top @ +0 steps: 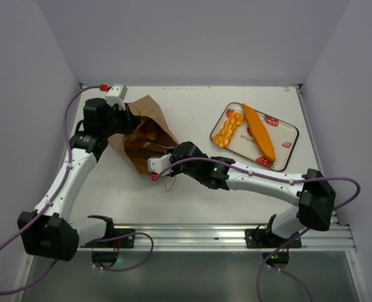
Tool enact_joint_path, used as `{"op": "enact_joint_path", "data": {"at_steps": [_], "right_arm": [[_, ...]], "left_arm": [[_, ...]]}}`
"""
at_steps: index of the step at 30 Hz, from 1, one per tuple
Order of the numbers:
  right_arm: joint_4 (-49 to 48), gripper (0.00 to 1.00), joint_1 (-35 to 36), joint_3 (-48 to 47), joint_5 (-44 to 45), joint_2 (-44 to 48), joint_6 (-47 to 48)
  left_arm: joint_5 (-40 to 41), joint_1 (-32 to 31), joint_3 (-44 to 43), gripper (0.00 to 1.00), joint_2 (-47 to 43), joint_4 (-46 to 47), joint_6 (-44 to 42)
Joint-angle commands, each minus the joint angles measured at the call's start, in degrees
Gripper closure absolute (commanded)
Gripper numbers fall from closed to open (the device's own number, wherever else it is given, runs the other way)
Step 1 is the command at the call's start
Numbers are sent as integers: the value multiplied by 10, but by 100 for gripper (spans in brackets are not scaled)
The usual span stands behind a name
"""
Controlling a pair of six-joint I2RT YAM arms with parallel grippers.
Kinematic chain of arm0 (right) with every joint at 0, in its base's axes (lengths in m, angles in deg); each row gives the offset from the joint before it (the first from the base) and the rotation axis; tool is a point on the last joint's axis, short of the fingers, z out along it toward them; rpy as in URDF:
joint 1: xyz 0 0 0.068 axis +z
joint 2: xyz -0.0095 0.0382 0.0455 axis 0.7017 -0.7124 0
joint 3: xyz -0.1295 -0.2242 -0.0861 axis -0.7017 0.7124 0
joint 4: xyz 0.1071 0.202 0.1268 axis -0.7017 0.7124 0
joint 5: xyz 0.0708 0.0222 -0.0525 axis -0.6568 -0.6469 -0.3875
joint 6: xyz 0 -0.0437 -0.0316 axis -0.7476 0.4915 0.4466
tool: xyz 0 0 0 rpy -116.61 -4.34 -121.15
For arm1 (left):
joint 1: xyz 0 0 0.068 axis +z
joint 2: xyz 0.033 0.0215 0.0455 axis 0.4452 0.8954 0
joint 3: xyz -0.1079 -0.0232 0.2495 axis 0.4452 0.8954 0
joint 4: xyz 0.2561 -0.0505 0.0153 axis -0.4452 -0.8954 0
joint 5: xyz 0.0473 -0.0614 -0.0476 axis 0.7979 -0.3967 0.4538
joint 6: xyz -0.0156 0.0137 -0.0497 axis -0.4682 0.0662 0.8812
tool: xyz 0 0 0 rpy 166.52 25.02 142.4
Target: Take the fake bread out of the paper bag
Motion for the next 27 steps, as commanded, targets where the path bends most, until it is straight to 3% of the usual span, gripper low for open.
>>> {"op": "enact_joint_path", "data": {"at_steps": [1,27], "right_arm": [[-54,57,12,-40,27,-8,22],[-9,53,58,-120,94,-137,20]], "left_arm": [[42,-3,12,100,-38,-38,-22],[4,-3,81,100,-97,-29,-39]]}}
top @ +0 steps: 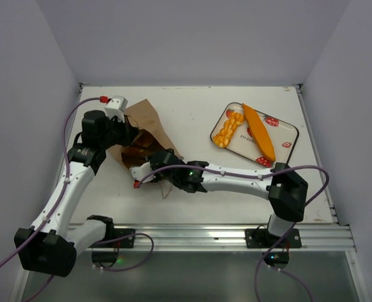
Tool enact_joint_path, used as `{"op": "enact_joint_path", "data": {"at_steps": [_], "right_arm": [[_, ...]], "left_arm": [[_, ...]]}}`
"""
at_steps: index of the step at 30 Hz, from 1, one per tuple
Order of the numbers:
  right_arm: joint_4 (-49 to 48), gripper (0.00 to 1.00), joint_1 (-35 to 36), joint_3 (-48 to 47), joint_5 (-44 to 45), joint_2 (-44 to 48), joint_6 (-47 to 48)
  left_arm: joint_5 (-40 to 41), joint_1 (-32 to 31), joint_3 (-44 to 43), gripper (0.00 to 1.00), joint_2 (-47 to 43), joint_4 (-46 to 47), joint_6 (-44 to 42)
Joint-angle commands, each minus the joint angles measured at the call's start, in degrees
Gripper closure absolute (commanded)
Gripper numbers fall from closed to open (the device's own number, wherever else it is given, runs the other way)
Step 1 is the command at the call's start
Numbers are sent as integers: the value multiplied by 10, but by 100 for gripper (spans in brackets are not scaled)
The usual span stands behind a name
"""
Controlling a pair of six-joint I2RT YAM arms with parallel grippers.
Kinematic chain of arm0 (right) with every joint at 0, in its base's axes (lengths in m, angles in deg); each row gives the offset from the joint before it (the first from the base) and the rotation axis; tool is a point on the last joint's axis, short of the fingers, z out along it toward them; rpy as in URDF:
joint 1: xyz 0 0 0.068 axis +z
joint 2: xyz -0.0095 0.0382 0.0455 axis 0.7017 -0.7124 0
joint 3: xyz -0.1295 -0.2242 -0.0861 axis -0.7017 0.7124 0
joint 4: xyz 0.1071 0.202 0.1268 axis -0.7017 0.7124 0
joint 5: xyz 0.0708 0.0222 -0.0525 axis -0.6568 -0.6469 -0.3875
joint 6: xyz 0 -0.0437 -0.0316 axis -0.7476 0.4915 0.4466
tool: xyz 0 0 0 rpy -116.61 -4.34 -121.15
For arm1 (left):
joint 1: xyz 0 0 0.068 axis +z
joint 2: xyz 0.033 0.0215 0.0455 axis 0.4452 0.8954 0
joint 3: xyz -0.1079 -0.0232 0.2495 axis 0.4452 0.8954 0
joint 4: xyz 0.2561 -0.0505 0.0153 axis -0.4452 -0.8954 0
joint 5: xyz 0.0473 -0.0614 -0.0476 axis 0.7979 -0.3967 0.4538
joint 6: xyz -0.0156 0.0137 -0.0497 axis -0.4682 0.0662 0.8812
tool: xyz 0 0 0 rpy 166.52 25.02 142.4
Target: Take the fake bread out of the paper bag
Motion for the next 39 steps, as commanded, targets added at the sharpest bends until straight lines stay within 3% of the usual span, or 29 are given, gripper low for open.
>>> {"op": "enact_joint_path", "data": {"at_steps": [1,6,11,14,19,20,23,24,27,39], "right_arm": [[3,53,3,-34,39,-14,-7],[12,56,3,-44,47,-39,-11],[33,82,2,-60,39,-45,-23],[47,90,2,-64,38,-42,-29],[65,94,2,-53,31,-18,-41],[64,93,2,-50,31,-14,-42],[64,78,2,-45,33,1,-43],[61,69,2,-45,32,3,-43],[53,60,3,-49,37,15,-39],[65,56,3,-61,18,48,-41]], "left_arm": [[-11,0,11,100,-14,-9,-9],[-17,0,18,100,-21,-7,-10],[-16,0,24,100,-27,-6,-12],[-9,0,30,100,-28,-6,-16],[-4,0,38,100,-27,-2,-17],[-5,0,40,100,-26,0,-17],[-8,0,41,100,-26,5,-13],[-10,0,41,100,-25,5,-13],[-14,0,38,100,-25,4,-13],[-14,0,39,100,-34,-6,-16]]}}
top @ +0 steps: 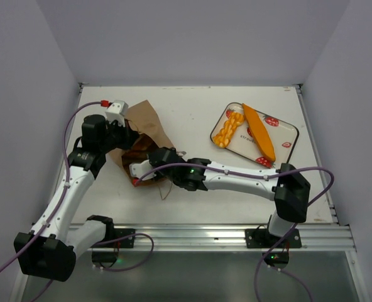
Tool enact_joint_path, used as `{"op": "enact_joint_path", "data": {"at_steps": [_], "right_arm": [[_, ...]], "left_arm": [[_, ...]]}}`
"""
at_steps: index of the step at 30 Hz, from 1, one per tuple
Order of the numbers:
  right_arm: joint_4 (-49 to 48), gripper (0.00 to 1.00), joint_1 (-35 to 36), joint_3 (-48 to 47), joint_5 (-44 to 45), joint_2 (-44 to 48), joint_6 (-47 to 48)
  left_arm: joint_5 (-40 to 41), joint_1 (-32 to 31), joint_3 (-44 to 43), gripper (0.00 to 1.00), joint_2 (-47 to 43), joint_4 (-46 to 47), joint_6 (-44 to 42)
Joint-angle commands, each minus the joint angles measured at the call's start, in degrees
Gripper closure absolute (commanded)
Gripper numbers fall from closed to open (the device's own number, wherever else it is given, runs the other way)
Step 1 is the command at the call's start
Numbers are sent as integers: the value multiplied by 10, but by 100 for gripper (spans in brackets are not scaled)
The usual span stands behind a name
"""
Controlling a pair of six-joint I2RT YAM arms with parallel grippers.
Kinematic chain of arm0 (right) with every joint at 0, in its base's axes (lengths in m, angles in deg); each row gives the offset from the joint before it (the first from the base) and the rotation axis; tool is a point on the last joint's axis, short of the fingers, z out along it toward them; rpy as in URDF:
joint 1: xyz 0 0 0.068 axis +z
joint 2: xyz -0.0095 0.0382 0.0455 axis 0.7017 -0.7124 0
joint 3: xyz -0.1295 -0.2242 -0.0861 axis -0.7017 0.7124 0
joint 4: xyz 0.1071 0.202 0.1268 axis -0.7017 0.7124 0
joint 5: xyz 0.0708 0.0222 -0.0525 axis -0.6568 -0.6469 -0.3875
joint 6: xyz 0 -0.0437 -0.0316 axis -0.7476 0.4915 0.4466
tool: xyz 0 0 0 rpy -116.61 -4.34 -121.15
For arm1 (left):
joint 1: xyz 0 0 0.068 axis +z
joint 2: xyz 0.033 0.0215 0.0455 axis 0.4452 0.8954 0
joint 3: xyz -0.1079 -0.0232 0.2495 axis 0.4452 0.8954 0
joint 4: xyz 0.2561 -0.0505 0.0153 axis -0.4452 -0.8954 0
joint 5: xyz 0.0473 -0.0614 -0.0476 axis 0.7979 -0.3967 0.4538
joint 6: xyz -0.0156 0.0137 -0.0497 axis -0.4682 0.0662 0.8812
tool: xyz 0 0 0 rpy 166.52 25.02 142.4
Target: Take the fake bread out of the paper bag
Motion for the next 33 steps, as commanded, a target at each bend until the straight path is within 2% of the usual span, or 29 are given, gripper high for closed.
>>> {"op": "enact_joint_path", "data": {"at_steps": [1,12,20,33], "right_arm": [[4,56,1,-24,-10,48,-6],[19,56,15,-16,3,67,45],[42,55,31,-18,22,40,81],[7,53,39,-58,86,-25,168]], "left_arm": [[-2,0,6,100,-9,-14,-6],[-13,0,6,100,-4,-16,-9],[-13,0,6,100,-6,-26,-18],[-27,0,17,100,-12,-23,-11]]}}
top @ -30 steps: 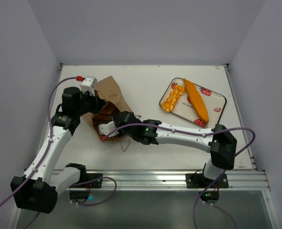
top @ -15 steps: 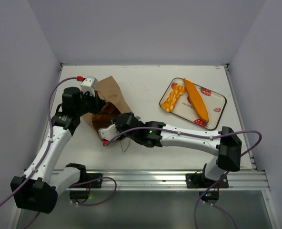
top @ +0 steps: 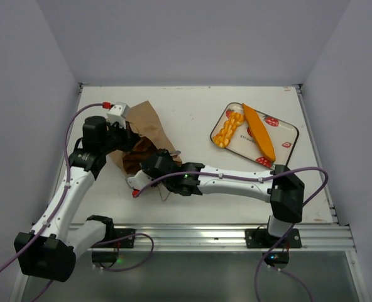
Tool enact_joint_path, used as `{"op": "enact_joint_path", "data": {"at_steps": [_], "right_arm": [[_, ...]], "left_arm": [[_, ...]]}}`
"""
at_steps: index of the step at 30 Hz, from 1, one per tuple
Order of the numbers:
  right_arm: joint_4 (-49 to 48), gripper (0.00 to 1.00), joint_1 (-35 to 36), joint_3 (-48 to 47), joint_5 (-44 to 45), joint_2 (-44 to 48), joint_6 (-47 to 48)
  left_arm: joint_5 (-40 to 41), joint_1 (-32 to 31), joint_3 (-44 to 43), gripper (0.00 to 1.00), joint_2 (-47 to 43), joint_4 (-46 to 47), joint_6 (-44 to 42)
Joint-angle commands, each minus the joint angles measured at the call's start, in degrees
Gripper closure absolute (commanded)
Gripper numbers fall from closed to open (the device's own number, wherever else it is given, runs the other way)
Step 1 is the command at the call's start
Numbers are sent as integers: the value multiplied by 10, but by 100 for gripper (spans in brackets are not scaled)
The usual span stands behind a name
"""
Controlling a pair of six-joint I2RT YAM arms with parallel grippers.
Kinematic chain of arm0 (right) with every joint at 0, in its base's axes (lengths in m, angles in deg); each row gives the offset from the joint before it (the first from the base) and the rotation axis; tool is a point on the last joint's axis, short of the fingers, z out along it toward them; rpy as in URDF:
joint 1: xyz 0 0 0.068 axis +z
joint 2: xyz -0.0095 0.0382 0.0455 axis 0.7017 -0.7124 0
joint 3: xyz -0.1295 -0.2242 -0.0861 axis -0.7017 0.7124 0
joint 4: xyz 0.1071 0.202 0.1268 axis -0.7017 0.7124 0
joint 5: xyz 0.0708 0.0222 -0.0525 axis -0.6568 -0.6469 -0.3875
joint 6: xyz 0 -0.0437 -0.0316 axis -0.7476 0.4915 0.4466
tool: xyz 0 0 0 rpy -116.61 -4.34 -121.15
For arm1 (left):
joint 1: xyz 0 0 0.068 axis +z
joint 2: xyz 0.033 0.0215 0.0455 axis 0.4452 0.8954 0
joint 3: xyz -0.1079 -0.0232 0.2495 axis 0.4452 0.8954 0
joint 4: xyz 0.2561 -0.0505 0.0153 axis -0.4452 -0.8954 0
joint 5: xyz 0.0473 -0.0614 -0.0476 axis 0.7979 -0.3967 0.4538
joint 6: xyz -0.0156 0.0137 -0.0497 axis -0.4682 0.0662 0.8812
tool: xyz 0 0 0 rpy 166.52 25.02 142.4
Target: Take the fake bread out of the paper bag
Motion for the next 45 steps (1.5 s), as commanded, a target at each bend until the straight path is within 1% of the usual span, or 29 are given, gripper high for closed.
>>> {"op": "enact_joint_path", "data": {"at_steps": [1,8,17,26,31,34,38,39,42,45], "right_arm": [[-25,53,5,-31,50,-9,50],[-35,53,11,-27,81,-16,91],[19,53,12,-56,87,-10,105],[70,52,12,-70,108,-44,102],[76,53,12,-76,126,-75,105],[84,55,12,-81,133,-87,100],[87,60,10,-80,140,-88,98],[88,66,10,-80,140,-87,96],[96,76,10,-83,141,-83,90],[102,82,8,-83,140,-78,83]], "left_arm": [[-12,0,9,100,-13,-17,-6],[-9,0,15,100,-14,-16,-8],[-6,0,16,100,-16,-16,-8],[-5,0,26,100,-31,-20,-8],[-5,0,28,100,-42,-24,-7],[-3,0,32,100,-46,-26,-6],[-2,0,35,100,-51,-24,-7],[-2,0,36,100,-52,-23,-7],[-3,0,35,100,-51,-23,-6],[-3,0,34,100,-51,-22,-6]]}}
